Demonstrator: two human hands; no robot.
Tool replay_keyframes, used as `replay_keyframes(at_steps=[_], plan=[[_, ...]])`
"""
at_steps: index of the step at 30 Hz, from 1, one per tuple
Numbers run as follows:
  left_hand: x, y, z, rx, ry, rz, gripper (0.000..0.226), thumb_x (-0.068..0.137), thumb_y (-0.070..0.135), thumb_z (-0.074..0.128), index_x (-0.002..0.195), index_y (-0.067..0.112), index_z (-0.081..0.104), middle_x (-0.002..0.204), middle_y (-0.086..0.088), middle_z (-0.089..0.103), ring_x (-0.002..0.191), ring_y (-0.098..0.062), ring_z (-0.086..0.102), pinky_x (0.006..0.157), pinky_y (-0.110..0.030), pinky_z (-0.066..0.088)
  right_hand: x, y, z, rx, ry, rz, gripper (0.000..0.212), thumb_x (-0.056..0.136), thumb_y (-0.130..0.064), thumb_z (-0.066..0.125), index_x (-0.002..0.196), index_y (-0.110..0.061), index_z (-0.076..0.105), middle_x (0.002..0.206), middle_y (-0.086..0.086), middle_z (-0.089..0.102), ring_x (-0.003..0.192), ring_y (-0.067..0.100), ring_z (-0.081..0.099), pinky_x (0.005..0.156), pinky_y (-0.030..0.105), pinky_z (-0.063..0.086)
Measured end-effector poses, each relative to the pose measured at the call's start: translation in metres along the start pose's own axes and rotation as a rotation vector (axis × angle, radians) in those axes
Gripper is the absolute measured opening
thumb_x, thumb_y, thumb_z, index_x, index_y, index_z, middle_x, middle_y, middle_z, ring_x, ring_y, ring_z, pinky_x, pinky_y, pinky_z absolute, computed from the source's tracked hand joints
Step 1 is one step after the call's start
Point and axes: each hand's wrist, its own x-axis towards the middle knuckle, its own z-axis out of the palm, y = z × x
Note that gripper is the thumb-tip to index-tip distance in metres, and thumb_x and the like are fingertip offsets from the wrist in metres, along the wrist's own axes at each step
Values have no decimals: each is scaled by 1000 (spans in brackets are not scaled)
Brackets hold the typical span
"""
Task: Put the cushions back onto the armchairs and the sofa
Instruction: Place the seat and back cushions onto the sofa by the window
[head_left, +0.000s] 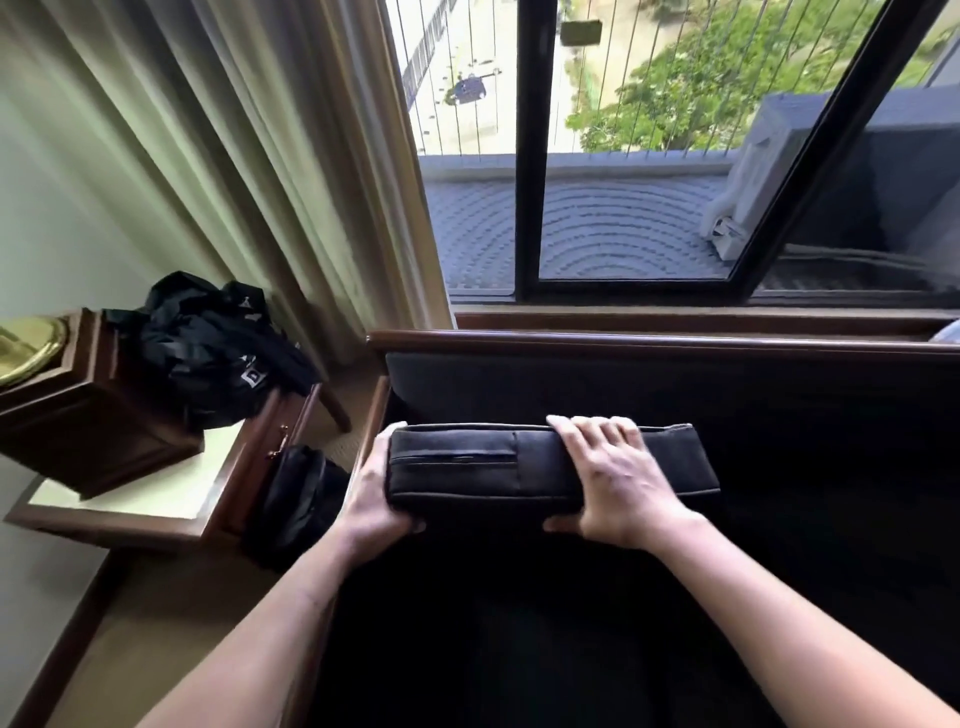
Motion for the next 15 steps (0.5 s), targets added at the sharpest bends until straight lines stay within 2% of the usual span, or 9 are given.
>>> replay_keyframes(at_steps=[2,4,6,8,9,11,12,15], plan=[[-4,8,-15,38,-18,59,122,43,21,85,154,31,36,147,3,51,136,-13,51,117,-32,41,-10,20,0,-39,-18,59,131,46,-91,63,152,-22,30,142,-1,47,132,25,44,119,47,24],[-5,27,-23,213,-101,72,117,48,32,80,155,28,33,147,3,44,133,-18,52,114,-38,45,-17,34,-3,-59,-55,98,132,43,-90,66,152,-24,29,144,-1,46,135,25,42,121,46,22],[-3,53,-21,614,-175,48,106,58,35,75,152,23,27,139,-3,42,123,-28,56,102,-52,51,-22,45,-6,-50,-88,117,135,41,-85,72,154,-27,27,147,-1,42,139,23,38,123,45,19],[1,77,-10,1026,-169,84,99,64,41,72,149,14,27,134,-8,44,123,-32,51,103,-62,45,-28,58,-7,-8,-101,151,137,39,-78,79,156,-34,24,153,-2,33,145,21,28,126,45,14],[3,87,-3,1144,-174,110,101,66,43,72,149,11,27,135,-11,44,125,-34,48,106,-67,39,-31,64,-8,41,-98,181,137,38,-73,83,155,-38,23,155,-4,29,148,20,23,126,44,15],[7,97,15,1234,-213,179,110,68,47,75,154,6,20,139,-16,43,129,-39,43,111,-72,28,-39,75,-6,205,-75,262,134,36,-61,91,152,-40,25,155,-9,25,151,17,17,123,41,26],[9,102,25,1230,-237,207,116,67,52,77,155,6,18,140,-17,42,129,-39,43,112,-72,26,-43,78,-4,291,-56,294,132,36,-55,94,149,-39,27,153,-12,27,149,16,21,119,40,32],[13,112,55,1158,-231,298,119,61,68,78,150,9,25,133,-12,45,119,-33,48,106,-59,35,-52,86,10,503,29,287,127,32,-43,98,143,-34,38,144,-14,36,134,11,41,112,39,42]])
